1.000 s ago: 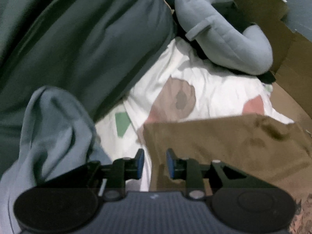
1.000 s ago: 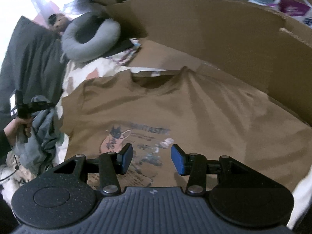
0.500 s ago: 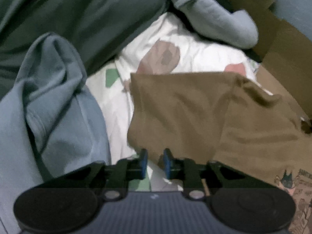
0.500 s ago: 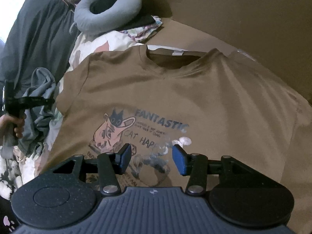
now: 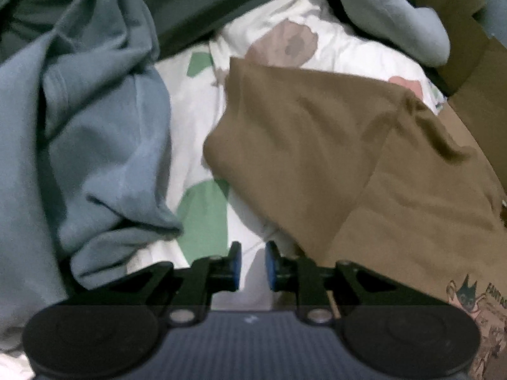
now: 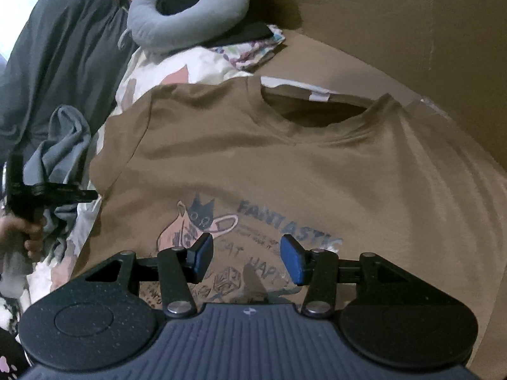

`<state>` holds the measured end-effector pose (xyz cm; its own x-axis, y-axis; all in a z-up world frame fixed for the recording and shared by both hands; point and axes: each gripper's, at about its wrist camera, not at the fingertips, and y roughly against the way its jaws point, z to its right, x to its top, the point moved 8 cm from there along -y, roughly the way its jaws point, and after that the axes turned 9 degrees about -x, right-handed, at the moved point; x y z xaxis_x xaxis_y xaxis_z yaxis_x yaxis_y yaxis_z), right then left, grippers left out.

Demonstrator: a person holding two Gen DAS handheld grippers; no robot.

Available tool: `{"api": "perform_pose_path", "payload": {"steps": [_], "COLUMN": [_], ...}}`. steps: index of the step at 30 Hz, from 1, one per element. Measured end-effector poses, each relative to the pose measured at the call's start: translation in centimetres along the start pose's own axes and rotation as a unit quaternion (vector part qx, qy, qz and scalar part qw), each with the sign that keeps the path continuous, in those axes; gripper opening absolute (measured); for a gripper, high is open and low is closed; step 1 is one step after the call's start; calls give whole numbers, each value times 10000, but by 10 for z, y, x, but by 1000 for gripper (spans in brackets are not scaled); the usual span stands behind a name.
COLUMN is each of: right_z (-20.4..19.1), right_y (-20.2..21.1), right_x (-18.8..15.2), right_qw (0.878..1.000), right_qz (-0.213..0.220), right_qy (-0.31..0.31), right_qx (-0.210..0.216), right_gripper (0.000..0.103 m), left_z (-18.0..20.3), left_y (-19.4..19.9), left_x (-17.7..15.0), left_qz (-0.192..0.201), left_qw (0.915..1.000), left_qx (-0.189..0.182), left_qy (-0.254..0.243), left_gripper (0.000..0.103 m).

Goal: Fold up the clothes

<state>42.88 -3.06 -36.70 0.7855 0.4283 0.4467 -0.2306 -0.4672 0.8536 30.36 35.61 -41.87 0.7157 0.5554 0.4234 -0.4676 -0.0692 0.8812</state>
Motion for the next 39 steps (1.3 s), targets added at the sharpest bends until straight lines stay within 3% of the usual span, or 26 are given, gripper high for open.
{"api": "perform_pose_path", "payload": {"steps": [8, 13, 23, 29, 39], "right_z": [7, 4, 9, 11, 13], "right_y": [-4, -3, -4, -4, -4], "right_x": [-6, -14, -17, -18, -19], "right_qw": [9999, 9998, 9997, 9996, 9996], "right_qz": [-68, -120, -154, -163, -157], "right_qy": [-55, 81, 6, -13, -16], "right_qx": [-131, -166, -196, -215, -225], "right_gripper": [54, 54, 54, 54, 54], "left_z": [-1, -1, -20, -21, -14], "left_y": [-17, 1, 35, 42, 30], "left_x": [5, 23, 47, 45, 24], "left_qz": [546, 1020, 1443, 1414, 1296], "left_qw": [9982, 9944, 9870, 9877, 9915], "left_qx": [-159, -152, 536, 402, -63], "left_qy": [-188, -220, -458, -534, -71], "left_gripper": [22, 28, 29, 29, 29]}}
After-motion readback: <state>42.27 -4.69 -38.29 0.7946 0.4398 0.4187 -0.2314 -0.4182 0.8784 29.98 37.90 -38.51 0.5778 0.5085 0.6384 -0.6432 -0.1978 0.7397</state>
